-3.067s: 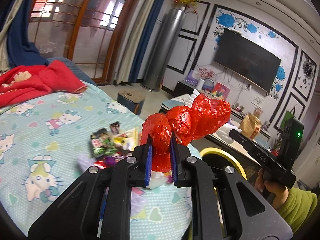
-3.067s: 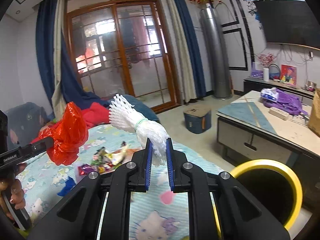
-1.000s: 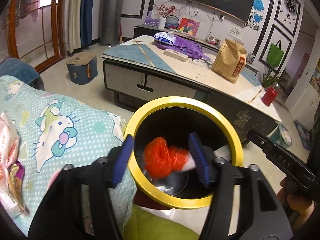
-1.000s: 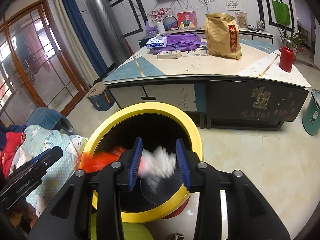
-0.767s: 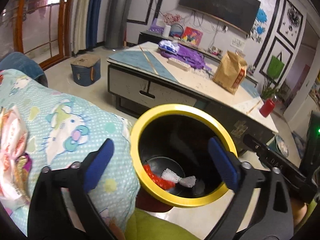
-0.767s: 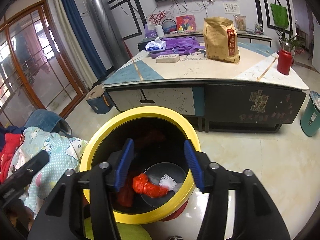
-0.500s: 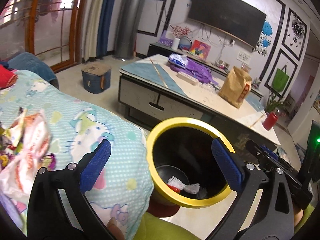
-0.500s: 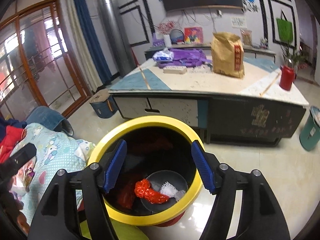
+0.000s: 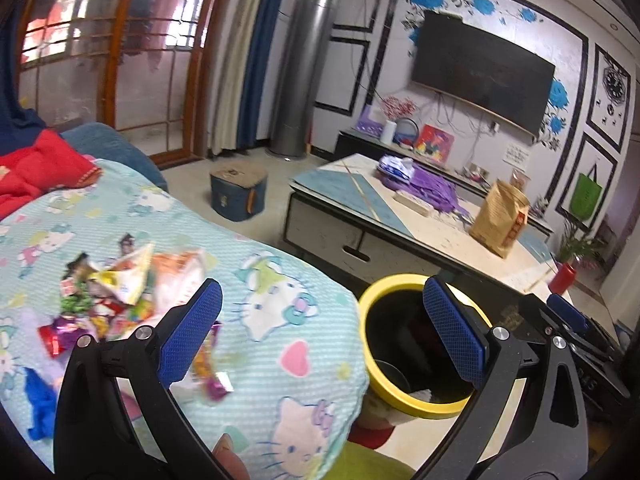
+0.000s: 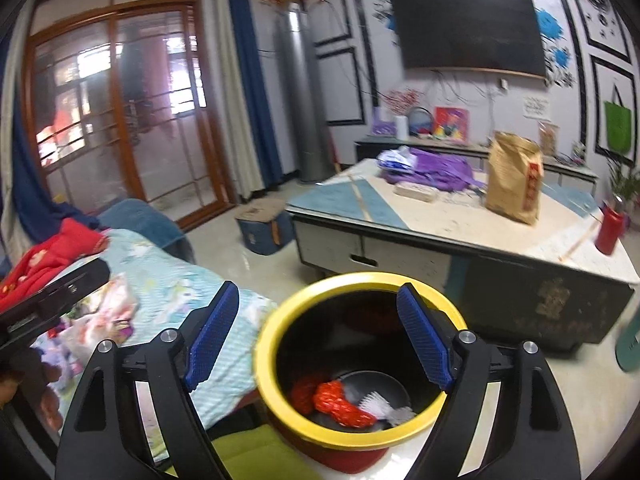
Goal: Collect trash
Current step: 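Move both open tools back over the trash pile on the bed, then grasp the blue plastic bag with the left tool while the right tool grasps the white snack bag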
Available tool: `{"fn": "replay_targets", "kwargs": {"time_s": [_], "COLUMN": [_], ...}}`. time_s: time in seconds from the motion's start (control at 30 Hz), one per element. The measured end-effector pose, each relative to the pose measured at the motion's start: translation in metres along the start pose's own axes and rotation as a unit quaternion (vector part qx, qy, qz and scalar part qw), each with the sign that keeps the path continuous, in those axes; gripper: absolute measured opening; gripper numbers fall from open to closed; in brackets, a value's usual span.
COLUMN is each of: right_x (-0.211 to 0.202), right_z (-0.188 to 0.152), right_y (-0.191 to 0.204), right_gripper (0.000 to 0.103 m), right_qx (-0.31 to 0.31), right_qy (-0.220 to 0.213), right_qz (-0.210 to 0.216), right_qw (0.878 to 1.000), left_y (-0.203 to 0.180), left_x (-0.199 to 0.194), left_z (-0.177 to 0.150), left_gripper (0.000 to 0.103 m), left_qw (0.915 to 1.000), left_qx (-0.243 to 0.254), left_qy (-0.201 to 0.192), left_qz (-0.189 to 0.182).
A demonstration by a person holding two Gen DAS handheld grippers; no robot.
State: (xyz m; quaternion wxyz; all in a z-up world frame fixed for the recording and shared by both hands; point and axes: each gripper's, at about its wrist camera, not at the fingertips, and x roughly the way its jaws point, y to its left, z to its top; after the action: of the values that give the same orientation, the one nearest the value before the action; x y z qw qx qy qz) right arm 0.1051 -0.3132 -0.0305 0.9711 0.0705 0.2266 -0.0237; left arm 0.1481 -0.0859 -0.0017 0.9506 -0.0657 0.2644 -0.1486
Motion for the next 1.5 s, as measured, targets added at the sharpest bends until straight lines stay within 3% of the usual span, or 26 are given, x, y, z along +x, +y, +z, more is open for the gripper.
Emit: {"fn": "replay_targets", "kwargs": {"time_s": [0.63, 1.07, 1.4, 1.5], "right_x": [-0.018, -0.014, 0.005, 0.012], "right_z": [-0.003, -0.007, -0.025, -0.028], "right_y": [0.076, 0.143, 0.184, 0.193], "right_gripper": [0.082, 0.082, 0.082, 0.076], "right_qx": [-0.086, -0.110, -0.137, -0.148], "right_qy": [-0.010, 0.023, 0.080, 0.092], "right_qz": [0.093, 0.185, 0.234, 0.242], "right_qw": [0.992, 0.976, 0.959, 0.955], "left_y": [0.069, 0.130, 0.175, 0.186], "left_x": [-0.047, -0.077, -0.108, -0.114], "left_z": [0.007, 0.009, 0.005, -0.003], "left_gripper": [0.092, 0.092, 0.092, 0.092], "left_qw": [0.9956, 0.9870, 0.9809, 0.9816], "left_qx": [-0.049, -0.088, -0.108, -0.107], "left_qy": [-0.040, -0.042, -0.039, -0.029], "left_qz": [0.070, 0.128, 0.157, 0.155]}}
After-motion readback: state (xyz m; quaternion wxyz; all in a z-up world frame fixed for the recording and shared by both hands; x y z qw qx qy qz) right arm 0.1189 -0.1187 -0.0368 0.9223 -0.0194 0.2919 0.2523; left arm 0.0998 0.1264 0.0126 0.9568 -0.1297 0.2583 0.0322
